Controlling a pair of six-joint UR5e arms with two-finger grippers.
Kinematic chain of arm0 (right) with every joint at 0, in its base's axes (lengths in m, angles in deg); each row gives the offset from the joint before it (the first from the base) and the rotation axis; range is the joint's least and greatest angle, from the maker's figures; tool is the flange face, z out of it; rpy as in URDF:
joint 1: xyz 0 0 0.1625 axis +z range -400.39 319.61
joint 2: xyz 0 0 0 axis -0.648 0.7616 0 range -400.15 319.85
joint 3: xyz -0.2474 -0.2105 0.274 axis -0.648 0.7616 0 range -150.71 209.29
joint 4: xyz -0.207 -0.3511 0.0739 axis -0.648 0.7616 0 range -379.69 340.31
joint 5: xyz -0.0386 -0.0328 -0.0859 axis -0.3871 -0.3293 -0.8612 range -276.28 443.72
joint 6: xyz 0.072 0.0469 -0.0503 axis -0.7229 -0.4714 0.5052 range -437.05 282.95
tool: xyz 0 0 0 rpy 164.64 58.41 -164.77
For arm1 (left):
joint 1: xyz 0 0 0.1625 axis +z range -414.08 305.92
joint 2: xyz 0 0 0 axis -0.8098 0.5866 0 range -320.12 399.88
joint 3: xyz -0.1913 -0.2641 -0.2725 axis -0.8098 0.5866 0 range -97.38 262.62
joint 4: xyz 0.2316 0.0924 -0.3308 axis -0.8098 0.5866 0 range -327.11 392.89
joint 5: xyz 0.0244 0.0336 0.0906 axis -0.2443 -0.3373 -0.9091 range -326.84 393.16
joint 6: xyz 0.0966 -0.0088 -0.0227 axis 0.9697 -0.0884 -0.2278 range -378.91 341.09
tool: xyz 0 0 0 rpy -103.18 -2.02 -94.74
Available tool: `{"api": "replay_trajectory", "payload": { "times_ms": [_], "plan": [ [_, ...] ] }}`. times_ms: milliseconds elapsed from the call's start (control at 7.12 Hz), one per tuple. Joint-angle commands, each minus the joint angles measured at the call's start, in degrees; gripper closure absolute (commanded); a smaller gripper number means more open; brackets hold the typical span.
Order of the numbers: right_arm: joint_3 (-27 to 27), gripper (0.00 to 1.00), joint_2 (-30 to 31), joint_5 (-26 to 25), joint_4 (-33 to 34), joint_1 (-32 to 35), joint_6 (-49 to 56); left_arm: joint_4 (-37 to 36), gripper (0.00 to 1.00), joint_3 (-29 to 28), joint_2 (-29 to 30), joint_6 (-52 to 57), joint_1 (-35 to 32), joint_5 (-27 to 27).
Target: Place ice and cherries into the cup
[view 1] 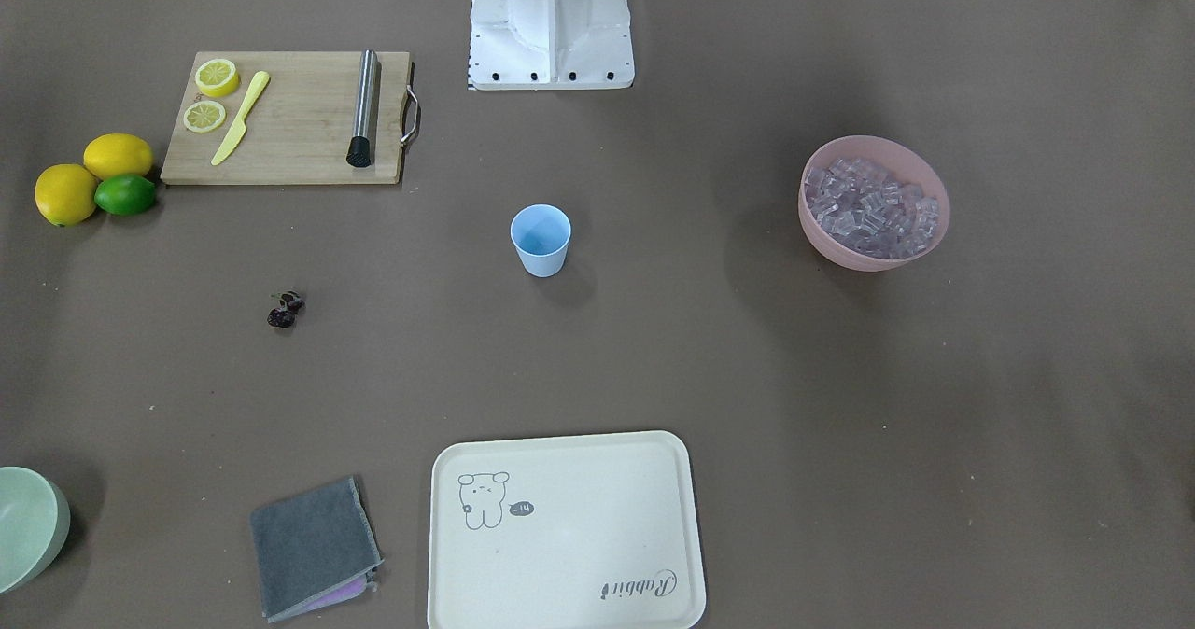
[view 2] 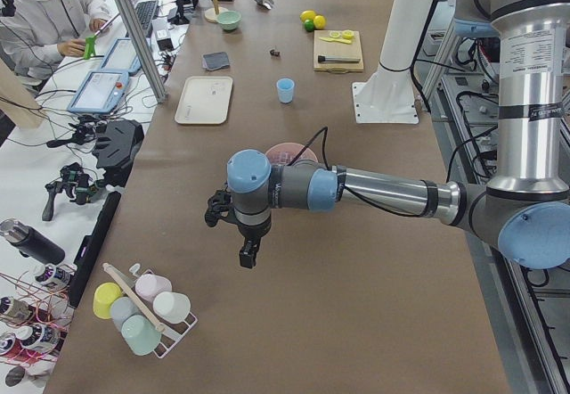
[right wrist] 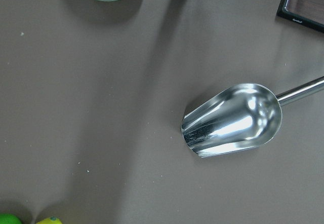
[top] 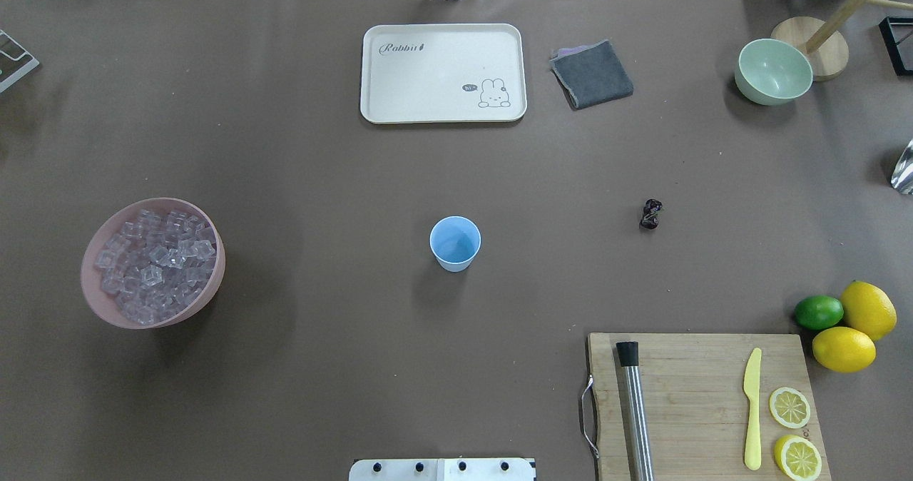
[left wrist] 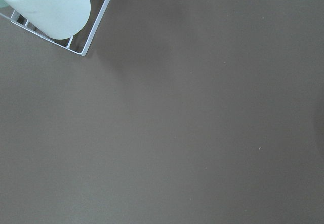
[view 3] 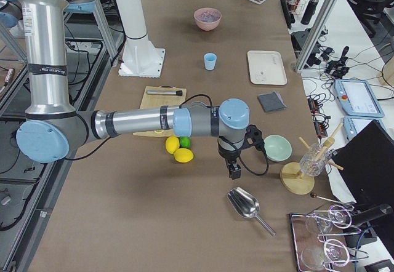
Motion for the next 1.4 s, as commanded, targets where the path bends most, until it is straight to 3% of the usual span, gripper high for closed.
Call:
{"api": "replay_trajectory", "payload": {
  "times_ms": [0,842,1263],
  "plan": [
    [-0.57,0.00,0.83,0.42,-0.06,0.00,-0.09,-0.07,0.04,1.00,-0.26,0.17,0.90,-0.46],
    [-3.82,0.00,4.79,1.30,-0.94,-0.09,-0.44,-0.16,0.02,2.14,-1.67,-0.53,0.65,0.06],
    [-8.31,0.00,9.71,5.59,-1.03,-0.09,-0.35,0.63,0.02,5.81,-1.41,-5.76,1.17,6.21]
  ]
}}
